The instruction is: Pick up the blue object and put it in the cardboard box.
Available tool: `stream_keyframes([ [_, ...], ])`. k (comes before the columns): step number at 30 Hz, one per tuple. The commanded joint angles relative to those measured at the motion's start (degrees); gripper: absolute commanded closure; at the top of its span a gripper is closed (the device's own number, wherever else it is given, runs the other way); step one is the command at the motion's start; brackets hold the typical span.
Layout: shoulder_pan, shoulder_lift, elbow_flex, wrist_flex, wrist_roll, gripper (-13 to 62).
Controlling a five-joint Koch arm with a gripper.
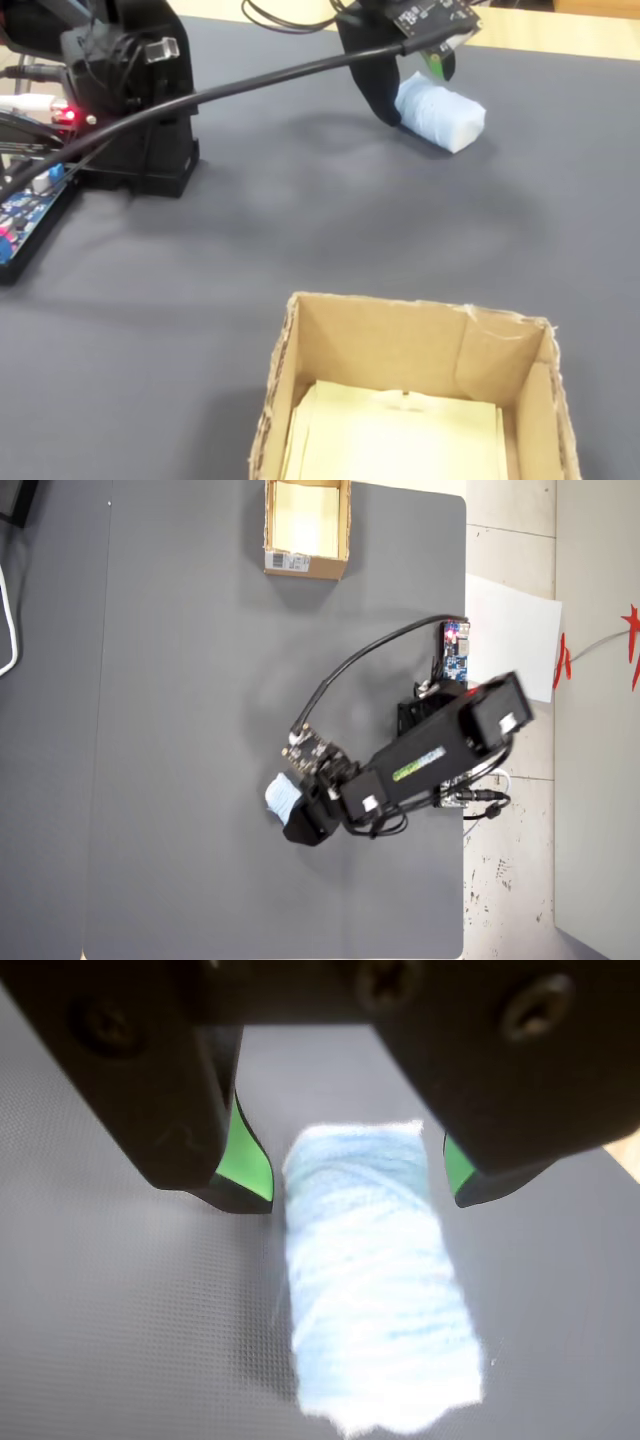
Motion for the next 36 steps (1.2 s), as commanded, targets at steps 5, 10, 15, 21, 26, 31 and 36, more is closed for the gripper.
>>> stream_keyframes([
  [5, -1.05, -2.64, -4.66, -1.49, 6.86, 20.0],
  [10, -0.53, -2.02, -3.87, -4.57, 5.36, 40.4],
  [15, -0.26, 1.85, -0.62, -9.05, 5.71, 41.7],
  [21, 0.62, 8.88, 6.68, -16.70, 4.13, 41.7],
  [26, 5.27, 19.42, 16.26, -25.31, -1.05, 41.7],
  [31, 13.27, 29.36, 26.63, -32.87, -1.93, 41.7],
  [36, 19.34, 36.39, 30.85, -33.40, -2.55, 41.7],
])
